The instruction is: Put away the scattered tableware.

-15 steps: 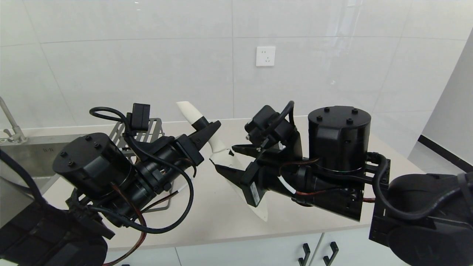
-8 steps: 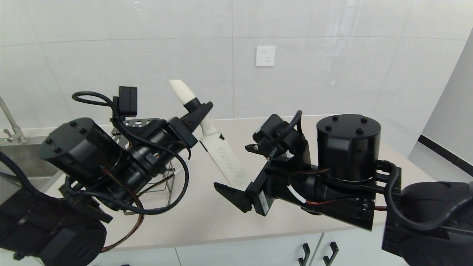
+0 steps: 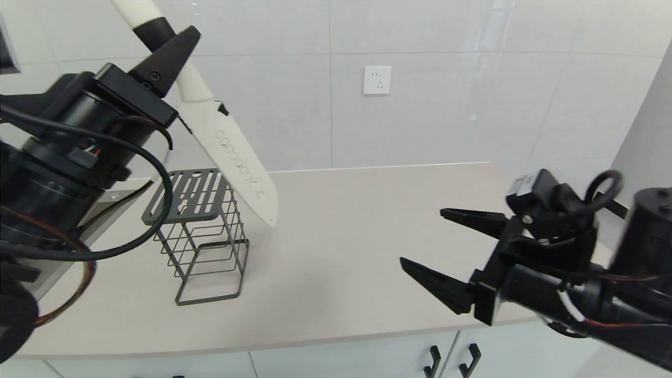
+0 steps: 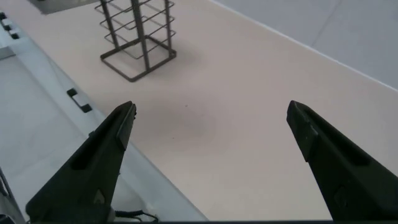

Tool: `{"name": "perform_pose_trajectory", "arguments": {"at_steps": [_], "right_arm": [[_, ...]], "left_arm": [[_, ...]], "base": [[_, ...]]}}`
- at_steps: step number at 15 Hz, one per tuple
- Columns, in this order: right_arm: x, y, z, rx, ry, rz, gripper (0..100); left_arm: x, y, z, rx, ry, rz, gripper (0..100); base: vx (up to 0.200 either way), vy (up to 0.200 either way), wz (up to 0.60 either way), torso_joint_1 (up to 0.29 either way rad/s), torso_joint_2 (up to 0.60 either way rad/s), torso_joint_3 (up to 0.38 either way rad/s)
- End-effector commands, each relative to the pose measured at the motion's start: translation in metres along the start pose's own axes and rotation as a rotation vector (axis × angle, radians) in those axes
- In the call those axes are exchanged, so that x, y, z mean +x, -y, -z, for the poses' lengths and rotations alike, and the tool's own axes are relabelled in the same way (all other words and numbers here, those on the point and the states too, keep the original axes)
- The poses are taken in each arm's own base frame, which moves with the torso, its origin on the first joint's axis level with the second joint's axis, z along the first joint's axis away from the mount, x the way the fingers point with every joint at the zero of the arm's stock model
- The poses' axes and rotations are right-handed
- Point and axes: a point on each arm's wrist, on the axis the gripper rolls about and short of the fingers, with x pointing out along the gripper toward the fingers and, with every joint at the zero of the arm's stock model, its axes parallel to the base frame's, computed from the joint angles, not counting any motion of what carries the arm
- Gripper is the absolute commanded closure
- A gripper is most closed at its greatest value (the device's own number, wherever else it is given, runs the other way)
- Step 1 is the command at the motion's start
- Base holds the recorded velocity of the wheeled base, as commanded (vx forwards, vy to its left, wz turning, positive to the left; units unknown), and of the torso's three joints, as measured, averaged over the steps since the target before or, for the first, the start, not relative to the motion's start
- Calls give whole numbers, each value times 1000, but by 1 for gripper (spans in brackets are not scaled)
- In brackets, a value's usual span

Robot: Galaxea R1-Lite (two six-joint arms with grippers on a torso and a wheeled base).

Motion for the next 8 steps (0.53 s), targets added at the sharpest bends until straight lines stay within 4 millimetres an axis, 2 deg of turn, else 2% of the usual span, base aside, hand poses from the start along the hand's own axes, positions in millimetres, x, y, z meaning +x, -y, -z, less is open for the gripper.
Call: {"name": "perform_pose_trajectory", "arguments": {"at_steps": [1,3,5,6,8], "right_arm": [[-67,24,3,17,95,179,0],[-119,23,12,-3,195,264,0],[-169,16,25,-133,307,422,0],[-182,9,33,-173,339,477,0],[-213,-18,53,-288,461,607,0]], "left_arm": [[-15,10,-40,85,77,-43,100],[-15,9,-37,85,20,-56,100],[-7,9,-38,131,-49,-77,100],[-2,9,-42,165,-74,-89,100],[15,13,-63,222,-83,-144,100]], "base": [[0,0,0,0,0,0],[0,0,0,0,0,0],[0,0,0,0,0,0],[0,0,0,0,0,0],[0,0,0,0,0,0]]}}
